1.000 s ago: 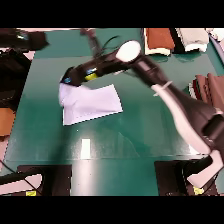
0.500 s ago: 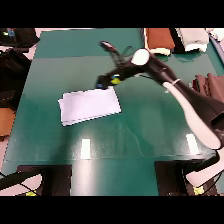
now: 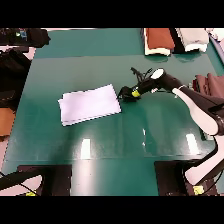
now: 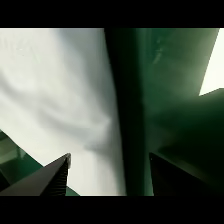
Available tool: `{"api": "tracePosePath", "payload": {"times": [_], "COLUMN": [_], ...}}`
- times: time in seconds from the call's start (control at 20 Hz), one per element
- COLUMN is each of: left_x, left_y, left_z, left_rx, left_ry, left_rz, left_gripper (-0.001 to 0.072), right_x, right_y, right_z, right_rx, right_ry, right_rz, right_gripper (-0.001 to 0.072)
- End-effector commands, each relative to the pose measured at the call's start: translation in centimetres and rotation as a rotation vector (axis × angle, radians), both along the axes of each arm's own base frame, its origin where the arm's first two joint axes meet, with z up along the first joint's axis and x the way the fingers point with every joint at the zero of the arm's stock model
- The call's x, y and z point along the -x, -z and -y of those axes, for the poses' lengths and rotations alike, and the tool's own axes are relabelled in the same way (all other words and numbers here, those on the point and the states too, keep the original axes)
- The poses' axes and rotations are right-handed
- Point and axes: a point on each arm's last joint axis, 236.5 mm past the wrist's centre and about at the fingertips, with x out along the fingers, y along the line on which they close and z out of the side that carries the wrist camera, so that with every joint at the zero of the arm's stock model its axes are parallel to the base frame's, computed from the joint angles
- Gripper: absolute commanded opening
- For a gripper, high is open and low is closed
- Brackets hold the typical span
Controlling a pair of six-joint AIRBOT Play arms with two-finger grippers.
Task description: Fold the shirts.
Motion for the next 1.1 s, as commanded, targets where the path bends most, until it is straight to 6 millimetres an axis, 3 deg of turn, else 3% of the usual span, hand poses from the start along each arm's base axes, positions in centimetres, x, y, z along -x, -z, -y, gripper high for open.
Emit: {"api": "tracePosePath", "payload": {"times": [0.0,0.05,0.15,0.25,0.35,0.45,0.6,0.75,0.9,1.05], "left_x": [-0.1,-0.1,0.0,0.1,0.3,0.8,1.9,3.7,5.2,5.8], "left_y": [0.0,0.0,0.0,-0.2,-0.2,-0.1,0.1,-0.2,-0.7,-1.8], "left_z": [0.2,0.2,0.5,1.0,1.5,2.3,5.3,9.8,13.4,15.6], "left_rx": [0.008,0.008,0.02,0.044,0.067,0.083,0.063,0.048,0.058,0.08], "left_ry": [0.004,0.004,0.01,0.02,0.033,0.054,0.127,0.238,0.311,0.346], "left_rz": [0.001,0.001,-0.002,-0.006,-0.013,-0.029,-0.032,-0.012,0.012,0.057], "left_gripper": [0.0026,0.0025,0.0025,0.0025,0.0025,0.0024,0.0025,0.0025,0.0025,0.0025], "right_x": [0.2,0.2,-0.2,-1.3,-2.9,-5.2,-9.7,-11.8,-11.0,-8.7], "right_y": [1.3,1.2,0.8,0.4,-1.1,-3.8,-9.1,-14.5,-18.4,-21.7], "right_z": [-4.2,-5.7,-8.4,-10.0,-10.5,-8.3,0.5,13.5,27.4,39.6], "right_rx": [-0.078,-0.084,-0.091,-0.067,-0.036,0.03,0.19,0.348,0.505,0.57], "right_ry": [-0.009,-0.04,-0.086,-0.118,-0.145,-0.165,-0.085,0.056,0.249,0.505], "right_rz": [-0.029,-0.016,0.036,0.12,0.216,0.321,0.433,0.487,0.483,0.475], "right_gripper": [0.0572,0.0535,0.0392,0.0016,0.0019,0.0019,0.0019,0.0019,0.0019,0.0019]}}
